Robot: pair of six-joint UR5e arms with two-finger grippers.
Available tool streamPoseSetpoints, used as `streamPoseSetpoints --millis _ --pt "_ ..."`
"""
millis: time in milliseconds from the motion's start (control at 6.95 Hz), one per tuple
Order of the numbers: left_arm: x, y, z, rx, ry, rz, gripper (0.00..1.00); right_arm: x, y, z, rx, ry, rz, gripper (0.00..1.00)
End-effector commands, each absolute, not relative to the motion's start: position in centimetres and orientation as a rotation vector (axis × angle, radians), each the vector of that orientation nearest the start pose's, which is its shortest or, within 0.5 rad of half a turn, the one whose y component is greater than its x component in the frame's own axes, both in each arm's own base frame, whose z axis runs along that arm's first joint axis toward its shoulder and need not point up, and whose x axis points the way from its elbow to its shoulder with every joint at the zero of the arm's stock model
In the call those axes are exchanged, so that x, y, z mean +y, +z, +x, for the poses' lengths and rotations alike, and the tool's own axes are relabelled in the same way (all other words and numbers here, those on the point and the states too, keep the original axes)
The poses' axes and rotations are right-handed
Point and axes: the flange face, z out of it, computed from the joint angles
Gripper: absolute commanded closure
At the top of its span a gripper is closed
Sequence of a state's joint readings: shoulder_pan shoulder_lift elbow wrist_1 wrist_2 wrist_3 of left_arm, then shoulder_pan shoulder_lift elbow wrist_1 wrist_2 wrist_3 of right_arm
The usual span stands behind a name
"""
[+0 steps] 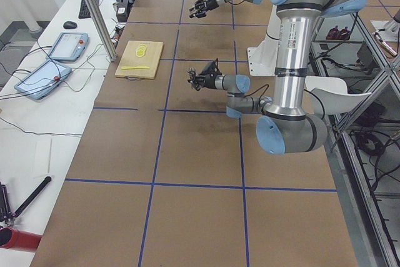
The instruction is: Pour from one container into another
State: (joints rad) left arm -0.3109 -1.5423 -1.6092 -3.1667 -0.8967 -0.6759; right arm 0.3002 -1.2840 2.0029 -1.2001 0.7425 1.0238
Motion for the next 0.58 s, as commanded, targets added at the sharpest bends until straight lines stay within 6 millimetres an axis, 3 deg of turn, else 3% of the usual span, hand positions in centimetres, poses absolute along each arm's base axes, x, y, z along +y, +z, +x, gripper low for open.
streamPoseSetpoints --millis 0,288,432 --pt "-30.8 55.1 29.5 0.894 -0.175 1.306 1.00 -35.7 25.7 -43.3 -0.630 0.232 1.069 1.00" --pt "-31.0 57.3 29.3 0.914 -0.305 1.258 1.00 -35.6 25.6 -43.4 -0.637 0.227 1.064 1.00" --pt "-31.2 58.1 29.6 0.841 -0.336 1.290 1.00 -35.6 25.8 -43.4 -0.636 0.225 1.062 1.00"
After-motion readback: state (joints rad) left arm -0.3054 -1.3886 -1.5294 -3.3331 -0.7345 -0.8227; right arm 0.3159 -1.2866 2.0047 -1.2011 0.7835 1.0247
